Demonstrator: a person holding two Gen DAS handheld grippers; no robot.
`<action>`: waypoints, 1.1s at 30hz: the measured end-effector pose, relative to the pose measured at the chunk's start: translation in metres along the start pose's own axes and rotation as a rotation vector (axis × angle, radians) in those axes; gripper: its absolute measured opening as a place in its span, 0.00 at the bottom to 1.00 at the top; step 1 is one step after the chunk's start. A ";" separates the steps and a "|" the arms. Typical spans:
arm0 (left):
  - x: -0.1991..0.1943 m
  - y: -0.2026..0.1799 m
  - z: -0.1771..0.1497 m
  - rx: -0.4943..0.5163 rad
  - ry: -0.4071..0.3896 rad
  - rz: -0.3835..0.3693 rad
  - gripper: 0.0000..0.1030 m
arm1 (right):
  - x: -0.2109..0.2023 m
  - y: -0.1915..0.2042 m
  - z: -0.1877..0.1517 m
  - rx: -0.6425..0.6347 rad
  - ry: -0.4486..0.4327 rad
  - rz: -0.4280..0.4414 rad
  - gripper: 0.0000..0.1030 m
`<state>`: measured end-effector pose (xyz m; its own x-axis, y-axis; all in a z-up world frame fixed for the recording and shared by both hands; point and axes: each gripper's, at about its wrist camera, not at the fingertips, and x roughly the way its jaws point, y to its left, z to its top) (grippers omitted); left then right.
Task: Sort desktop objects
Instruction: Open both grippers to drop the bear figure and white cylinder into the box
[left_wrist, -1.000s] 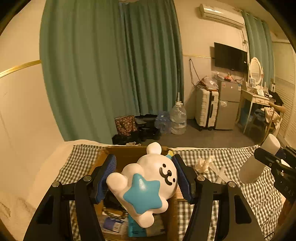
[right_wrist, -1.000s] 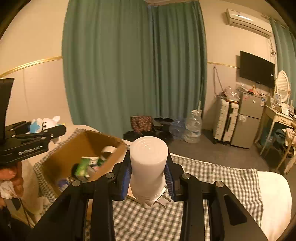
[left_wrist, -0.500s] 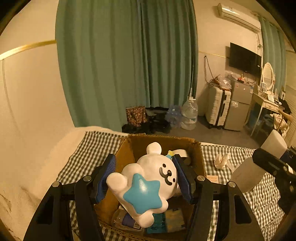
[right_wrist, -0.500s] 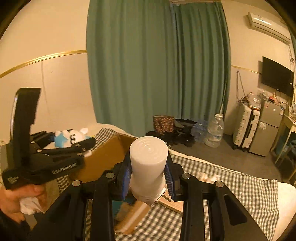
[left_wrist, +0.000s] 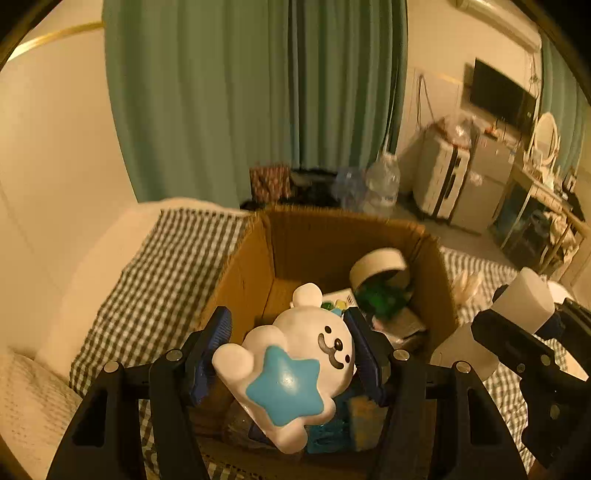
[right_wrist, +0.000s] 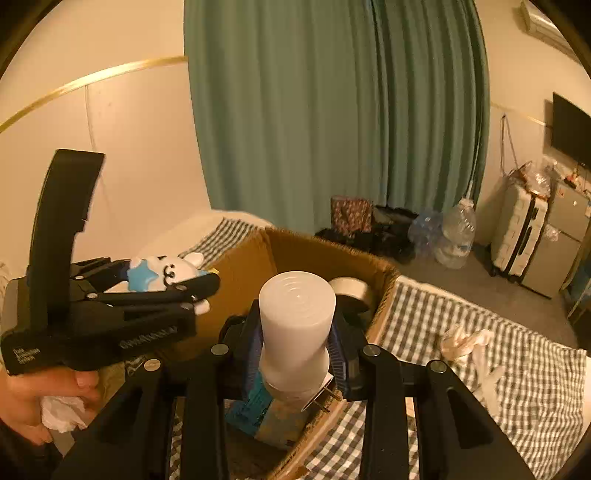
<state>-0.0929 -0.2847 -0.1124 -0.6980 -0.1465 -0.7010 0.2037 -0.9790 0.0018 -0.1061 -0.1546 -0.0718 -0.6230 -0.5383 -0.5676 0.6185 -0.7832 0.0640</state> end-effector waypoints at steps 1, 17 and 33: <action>0.005 0.000 -0.001 -0.001 0.015 0.000 0.62 | 0.009 0.000 -0.002 0.000 0.016 0.004 0.31; 0.053 -0.004 -0.014 0.073 0.154 0.036 0.63 | 0.081 -0.012 -0.018 -0.004 0.129 0.058 0.31; 0.006 -0.027 0.000 0.144 0.037 0.036 0.81 | 0.028 -0.024 0.005 0.013 -0.003 -0.044 0.63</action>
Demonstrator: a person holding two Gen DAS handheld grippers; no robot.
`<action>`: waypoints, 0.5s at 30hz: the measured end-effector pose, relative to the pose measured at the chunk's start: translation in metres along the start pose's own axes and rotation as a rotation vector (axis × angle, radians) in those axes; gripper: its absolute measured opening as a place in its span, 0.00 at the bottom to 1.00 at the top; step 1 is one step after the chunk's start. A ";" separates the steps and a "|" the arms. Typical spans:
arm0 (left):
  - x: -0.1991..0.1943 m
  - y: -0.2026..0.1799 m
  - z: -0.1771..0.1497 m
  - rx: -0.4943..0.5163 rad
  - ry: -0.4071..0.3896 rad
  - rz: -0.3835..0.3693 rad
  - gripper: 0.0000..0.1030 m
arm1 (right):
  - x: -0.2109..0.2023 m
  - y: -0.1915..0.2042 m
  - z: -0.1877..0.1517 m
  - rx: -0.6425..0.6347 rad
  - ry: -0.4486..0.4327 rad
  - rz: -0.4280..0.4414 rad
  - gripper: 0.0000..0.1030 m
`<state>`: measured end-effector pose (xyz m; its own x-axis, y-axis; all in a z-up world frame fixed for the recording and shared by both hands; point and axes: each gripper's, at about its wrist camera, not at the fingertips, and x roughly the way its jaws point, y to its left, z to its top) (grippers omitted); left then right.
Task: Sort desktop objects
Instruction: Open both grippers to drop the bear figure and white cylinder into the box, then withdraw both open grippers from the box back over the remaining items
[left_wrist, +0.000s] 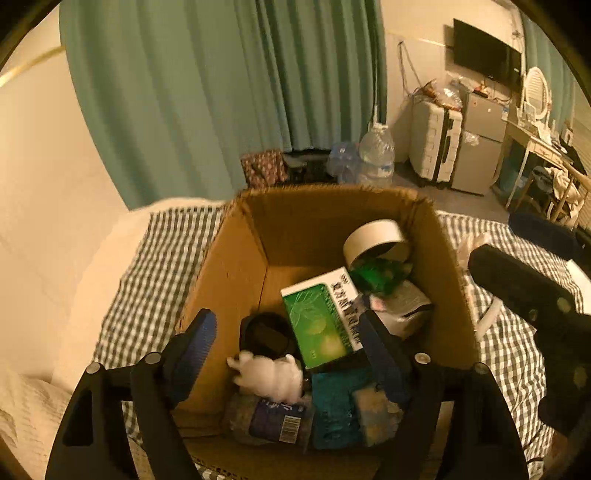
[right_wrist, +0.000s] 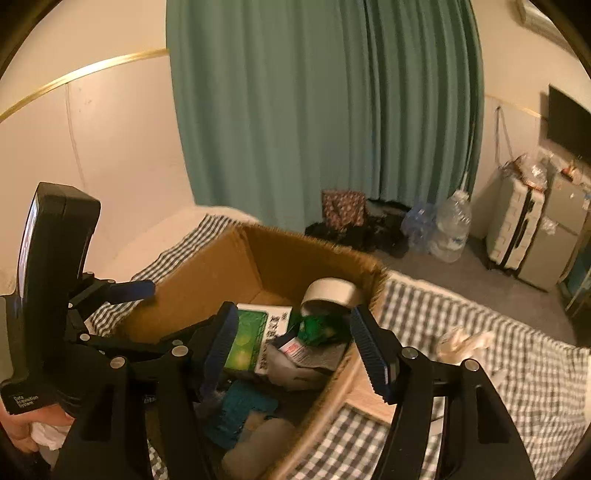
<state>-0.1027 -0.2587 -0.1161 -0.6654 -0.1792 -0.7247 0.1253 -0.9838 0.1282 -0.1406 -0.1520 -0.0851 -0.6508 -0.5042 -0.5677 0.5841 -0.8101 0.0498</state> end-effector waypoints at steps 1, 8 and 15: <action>-0.005 -0.003 0.001 0.008 -0.010 0.004 0.82 | -0.008 -0.001 0.002 -0.007 -0.018 -0.018 0.66; -0.040 -0.019 0.016 0.008 -0.116 0.018 0.91 | -0.058 -0.008 0.010 -0.037 -0.132 -0.100 0.69; -0.072 -0.020 0.023 -0.091 -0.225 0.034 0.97 | -0.098 -0.042 0.014 0.037 -0.207 -0.153 0.80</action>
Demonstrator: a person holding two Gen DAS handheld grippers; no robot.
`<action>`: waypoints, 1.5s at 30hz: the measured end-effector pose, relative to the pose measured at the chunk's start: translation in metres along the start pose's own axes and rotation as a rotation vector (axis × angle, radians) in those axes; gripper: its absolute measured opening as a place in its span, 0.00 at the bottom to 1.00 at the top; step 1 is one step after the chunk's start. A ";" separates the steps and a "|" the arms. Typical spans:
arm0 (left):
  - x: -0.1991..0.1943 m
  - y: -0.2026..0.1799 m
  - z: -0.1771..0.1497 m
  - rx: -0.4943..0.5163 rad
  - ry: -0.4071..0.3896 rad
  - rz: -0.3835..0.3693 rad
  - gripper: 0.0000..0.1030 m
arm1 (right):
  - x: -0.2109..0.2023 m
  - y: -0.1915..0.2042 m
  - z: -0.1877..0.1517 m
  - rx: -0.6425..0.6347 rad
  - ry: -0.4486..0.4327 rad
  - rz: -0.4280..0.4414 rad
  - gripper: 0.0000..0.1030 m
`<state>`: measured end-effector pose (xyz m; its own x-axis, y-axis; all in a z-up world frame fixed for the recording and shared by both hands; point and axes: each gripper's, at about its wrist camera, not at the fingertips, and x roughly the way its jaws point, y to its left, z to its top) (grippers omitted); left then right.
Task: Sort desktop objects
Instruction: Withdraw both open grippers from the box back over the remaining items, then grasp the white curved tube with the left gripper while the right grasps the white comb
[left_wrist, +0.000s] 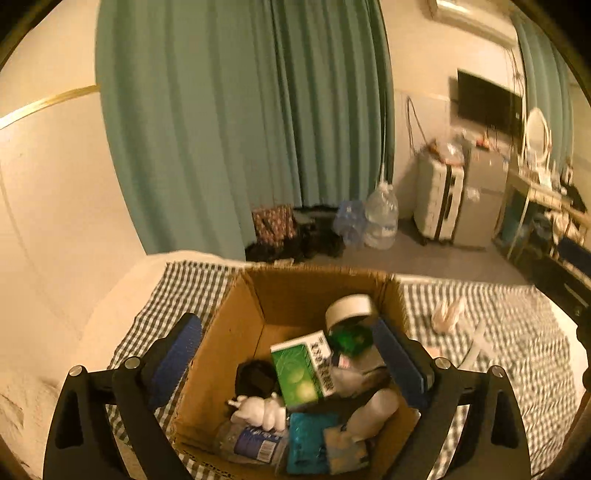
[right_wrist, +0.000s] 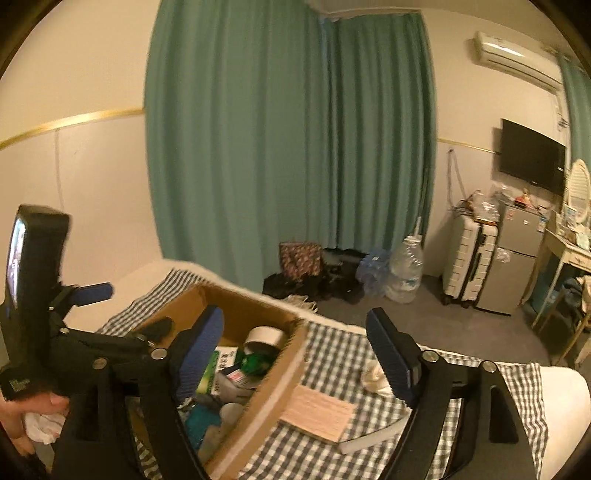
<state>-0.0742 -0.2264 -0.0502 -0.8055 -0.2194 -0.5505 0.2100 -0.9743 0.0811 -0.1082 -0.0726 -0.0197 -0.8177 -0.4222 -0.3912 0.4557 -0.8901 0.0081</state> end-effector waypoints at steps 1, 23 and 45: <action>-0.004 -0.001 0.002 -0.004 -0.012 0.003 0.98 | -0.004 -0.004 0.001 0.009 -0.007 -0.008 0.84; -0.033 -0.117 0.009 0.113 -0.126 -0.207 1.00 | -0.070 -0.092 -0.002 0.026 -0.059 -0.224 1.00; 0.022 -0.180 -0.013 0.190 -0.046 -0.304 1.00 | -0.008 -0.173 -0.055 0.047 0.147 -0.265 1.00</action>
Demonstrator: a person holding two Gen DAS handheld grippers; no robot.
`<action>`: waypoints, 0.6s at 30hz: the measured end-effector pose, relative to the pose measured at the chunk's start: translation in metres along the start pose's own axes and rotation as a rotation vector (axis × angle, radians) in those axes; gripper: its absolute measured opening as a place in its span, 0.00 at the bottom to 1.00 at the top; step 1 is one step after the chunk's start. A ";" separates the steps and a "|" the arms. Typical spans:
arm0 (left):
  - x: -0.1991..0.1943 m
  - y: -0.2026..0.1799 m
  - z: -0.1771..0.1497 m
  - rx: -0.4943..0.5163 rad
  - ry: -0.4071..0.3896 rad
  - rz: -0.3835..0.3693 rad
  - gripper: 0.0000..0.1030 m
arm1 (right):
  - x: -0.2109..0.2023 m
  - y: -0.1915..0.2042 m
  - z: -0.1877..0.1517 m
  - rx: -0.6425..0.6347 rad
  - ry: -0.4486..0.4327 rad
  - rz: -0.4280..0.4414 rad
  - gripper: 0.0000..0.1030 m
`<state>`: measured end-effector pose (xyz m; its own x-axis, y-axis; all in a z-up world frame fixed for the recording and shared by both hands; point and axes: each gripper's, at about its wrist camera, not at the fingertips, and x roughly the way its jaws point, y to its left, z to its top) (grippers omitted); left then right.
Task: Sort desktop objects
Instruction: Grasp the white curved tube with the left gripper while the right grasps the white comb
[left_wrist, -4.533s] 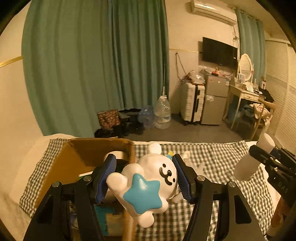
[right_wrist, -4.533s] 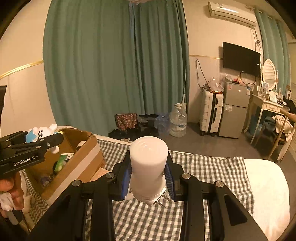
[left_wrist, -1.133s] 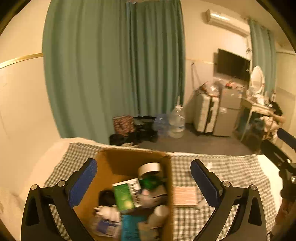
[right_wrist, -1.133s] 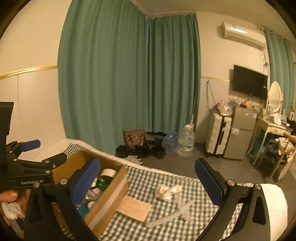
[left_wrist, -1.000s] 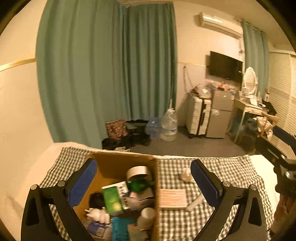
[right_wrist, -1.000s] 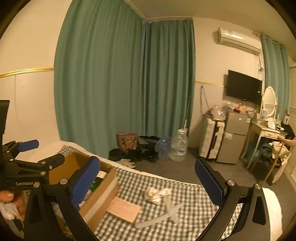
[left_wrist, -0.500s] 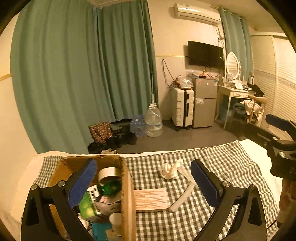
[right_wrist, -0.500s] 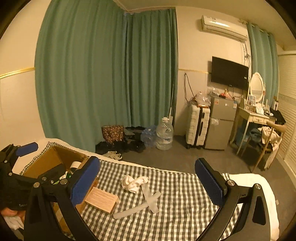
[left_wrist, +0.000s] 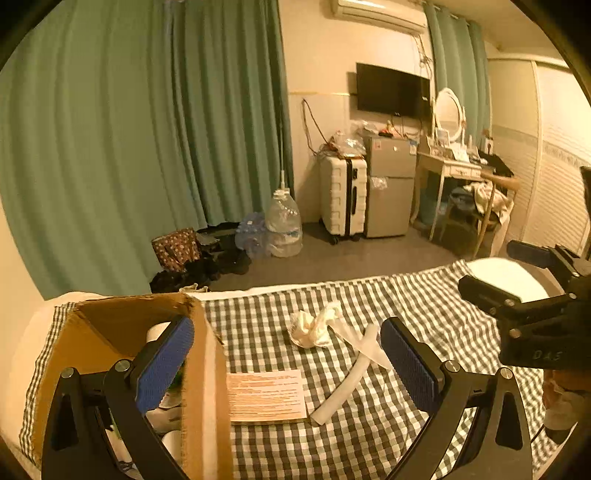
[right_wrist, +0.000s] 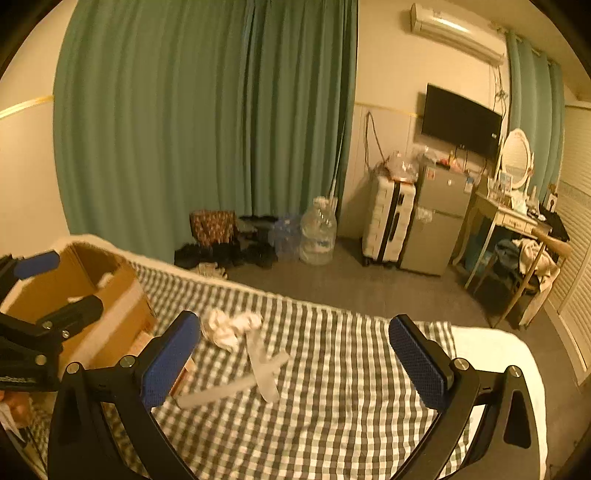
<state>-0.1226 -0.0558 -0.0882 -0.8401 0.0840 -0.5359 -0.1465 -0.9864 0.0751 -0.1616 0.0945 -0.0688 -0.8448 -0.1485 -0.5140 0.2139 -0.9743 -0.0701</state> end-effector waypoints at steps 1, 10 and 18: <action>0.004 -0.003 -0.002 0.008 0.004 -0.001 1.00 | 0.007 -0.002 -0.004 -0.004 0.015 0.002 1.00; 0.058 -0.018 -0.034 0.038 0.072 -0.086 1.00 | 0.059 -0.014 -0.048 -0.033 0.141 0.085 0.91; 0.107 -0.030 -0.068 0.038 0.189 -0.176 0.94 | 0.112 -0.013 -0.078 -0.048 0.307 0.200 0.79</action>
<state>-0.1727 -0.0267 -0.2052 -0.6881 0.2219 -0.6908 -0.3040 -0.9527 -0.0033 -0.2207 0.1041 -0.1915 -0.5986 -0.2707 -0.7540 0.3894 -0.9208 0.0215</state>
